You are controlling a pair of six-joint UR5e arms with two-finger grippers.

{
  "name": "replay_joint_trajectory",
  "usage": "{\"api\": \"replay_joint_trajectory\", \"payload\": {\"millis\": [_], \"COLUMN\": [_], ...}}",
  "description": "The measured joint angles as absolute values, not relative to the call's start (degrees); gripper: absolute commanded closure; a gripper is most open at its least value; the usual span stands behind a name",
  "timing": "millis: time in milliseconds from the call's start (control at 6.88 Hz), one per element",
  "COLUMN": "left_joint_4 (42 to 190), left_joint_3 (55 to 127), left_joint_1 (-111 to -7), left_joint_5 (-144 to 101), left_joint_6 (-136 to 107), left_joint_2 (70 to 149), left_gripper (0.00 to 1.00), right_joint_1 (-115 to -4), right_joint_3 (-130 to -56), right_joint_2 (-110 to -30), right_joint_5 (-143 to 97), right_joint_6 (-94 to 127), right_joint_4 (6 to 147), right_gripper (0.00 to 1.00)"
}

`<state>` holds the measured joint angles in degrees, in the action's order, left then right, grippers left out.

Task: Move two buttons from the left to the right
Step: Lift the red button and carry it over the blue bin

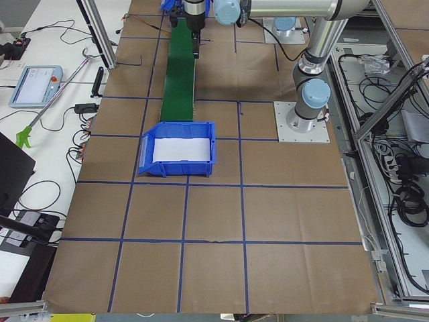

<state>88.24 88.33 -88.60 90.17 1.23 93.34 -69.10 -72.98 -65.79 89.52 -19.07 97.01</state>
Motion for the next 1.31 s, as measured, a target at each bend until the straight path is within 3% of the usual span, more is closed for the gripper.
{"api": "replay_joint_trajectory", "payload": {"millis": [582, 1309], "left_joint_4": [88.28, 88.24], "left_joint_3": [88.33, 88.33], "left_joint_1": [-88.59, -88.59], "left_joint_5": [90.12, 90.09], "left_joint_6": [1.23, 1.23], "left_joint_2": [93.34, 93.34], "left_gripper": [0.0, 0.0], "right_joint_1": [-63.26, -62.91], "right_joint_3": [-71.38, -77.34], "right_joint_2": [-60.13, -55.83], "right_joint_5": [89.71, 89.94], "right_joint_6": [-25.05, -25.42], "right_joint_4": [100.05, 110.01], "right_gripper": [0.95, 0.94]}}
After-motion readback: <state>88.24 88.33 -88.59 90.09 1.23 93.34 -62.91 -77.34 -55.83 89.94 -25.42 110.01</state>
